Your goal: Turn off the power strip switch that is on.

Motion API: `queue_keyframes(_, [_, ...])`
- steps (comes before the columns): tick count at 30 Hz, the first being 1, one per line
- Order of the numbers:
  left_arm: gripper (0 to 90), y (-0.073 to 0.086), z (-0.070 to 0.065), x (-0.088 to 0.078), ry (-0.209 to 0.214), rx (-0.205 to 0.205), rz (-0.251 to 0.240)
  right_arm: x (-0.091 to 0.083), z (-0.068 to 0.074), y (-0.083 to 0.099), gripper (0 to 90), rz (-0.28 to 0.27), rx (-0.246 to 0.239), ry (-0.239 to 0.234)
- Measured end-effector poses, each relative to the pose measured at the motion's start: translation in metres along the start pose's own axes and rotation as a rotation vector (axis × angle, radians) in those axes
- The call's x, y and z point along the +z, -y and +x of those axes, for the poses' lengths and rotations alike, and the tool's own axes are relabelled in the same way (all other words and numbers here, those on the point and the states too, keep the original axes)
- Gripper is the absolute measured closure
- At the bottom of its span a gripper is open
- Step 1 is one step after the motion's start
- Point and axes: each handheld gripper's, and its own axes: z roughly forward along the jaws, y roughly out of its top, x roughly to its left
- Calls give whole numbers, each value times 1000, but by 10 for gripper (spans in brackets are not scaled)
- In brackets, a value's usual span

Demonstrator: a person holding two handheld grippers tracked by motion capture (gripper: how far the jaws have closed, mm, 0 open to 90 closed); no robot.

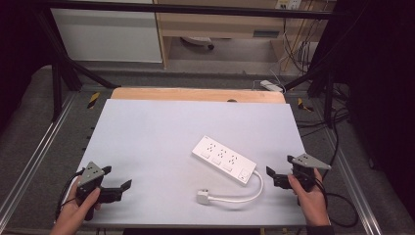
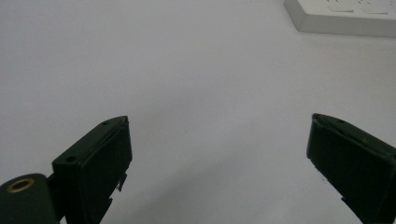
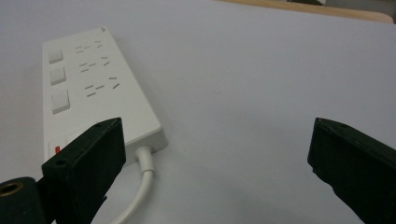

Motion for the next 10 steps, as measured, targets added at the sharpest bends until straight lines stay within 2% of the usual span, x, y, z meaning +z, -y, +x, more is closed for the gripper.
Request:
queue_keyframes(8, [67, 0, -1, 0, 2, 3, 3, 14, 6, 7, 40, 48, -9, -30])
queue_keyframes(10, [67, 0, -1, 0, 3, 4, 4, 14, 5, 7, 38, 47, 4, -5])
